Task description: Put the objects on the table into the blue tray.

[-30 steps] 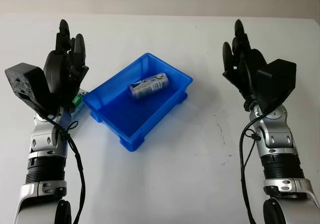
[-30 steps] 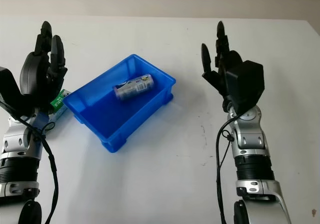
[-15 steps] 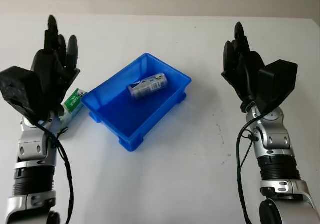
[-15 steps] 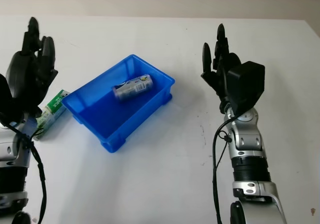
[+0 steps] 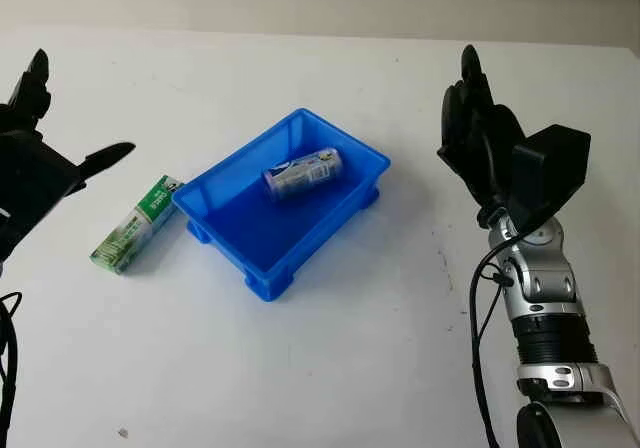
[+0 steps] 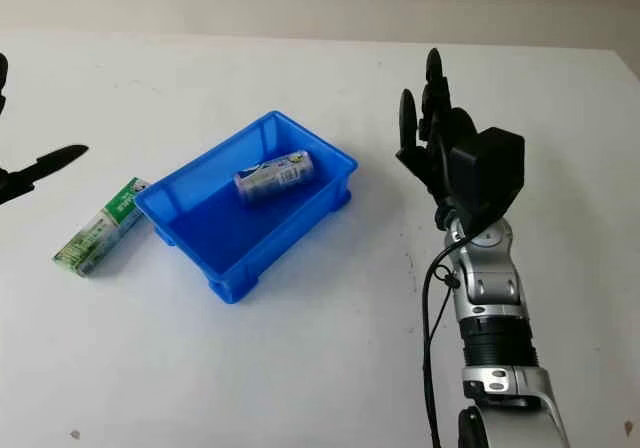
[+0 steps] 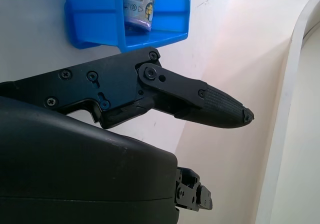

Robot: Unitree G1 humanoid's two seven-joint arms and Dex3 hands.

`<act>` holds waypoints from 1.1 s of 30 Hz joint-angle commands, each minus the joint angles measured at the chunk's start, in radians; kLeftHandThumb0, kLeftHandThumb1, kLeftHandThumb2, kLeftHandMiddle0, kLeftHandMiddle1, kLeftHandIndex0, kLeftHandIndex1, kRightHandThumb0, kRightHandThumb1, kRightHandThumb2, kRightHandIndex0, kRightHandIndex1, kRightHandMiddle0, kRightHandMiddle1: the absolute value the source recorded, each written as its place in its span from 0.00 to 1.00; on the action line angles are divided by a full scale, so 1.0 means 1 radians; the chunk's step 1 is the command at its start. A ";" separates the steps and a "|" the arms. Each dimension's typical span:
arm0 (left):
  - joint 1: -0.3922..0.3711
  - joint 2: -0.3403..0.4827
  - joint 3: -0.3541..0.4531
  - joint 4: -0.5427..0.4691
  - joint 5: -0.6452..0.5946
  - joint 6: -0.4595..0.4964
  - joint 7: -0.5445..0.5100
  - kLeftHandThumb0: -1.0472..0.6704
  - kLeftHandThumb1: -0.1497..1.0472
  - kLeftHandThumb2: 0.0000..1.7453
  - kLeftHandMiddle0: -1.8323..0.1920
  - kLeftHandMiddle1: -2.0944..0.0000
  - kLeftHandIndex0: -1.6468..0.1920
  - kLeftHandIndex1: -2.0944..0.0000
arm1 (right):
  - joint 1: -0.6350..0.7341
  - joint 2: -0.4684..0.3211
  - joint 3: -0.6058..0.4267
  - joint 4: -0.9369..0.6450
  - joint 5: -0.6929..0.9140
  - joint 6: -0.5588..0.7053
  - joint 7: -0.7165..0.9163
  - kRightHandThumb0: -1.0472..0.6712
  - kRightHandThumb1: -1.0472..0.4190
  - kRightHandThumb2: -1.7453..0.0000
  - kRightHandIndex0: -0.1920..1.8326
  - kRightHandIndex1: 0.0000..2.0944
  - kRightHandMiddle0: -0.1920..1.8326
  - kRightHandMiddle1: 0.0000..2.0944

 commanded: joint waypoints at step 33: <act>0.003 -0.013 -0.385 0.087 0.508 0.028 -0.159 0.11 1.00 0.08 1.00 0.16 0.97 0.32 | -0.009 -0.003 -0.032 0.003 0.037 -0.019 0.018 0.19 0.00 0.59 0.00 0.00 0.00 0.00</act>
